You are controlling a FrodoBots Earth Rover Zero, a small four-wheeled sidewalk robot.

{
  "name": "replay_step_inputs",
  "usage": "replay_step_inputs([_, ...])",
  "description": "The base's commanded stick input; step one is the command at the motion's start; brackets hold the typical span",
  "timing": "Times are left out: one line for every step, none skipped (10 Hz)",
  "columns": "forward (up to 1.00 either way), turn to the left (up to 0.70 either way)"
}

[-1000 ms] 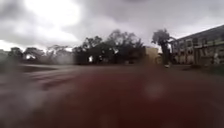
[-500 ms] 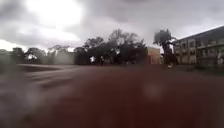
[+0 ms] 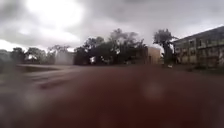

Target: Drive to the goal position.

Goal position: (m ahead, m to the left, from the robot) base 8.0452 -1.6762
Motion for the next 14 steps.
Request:
replay_step_inputs([0.45, 0.0])
replay_step_inputs([0.45, 0.0])
replay_step_inputs([0.45, 0.0])
replay_step_inputs([0.45, 0.0])
replay_step_inputs([0.45, 0.0])
replay_step_inputs([0.45, 0.0])
replay_step_inputs([0.45, 0.0])
replay_step_inputs([0.45, 0.0])
replay_step_inputs([0.45, 0.0])
replay_step_inputs([0.45, 0.0])
replay_step_inputs([0.45, 0.0])
replay_step_inputs([0.45, 0.0])
replay_step_inputs([0.45, 0.0])
replay_step_inputs([0.45, 0.0])
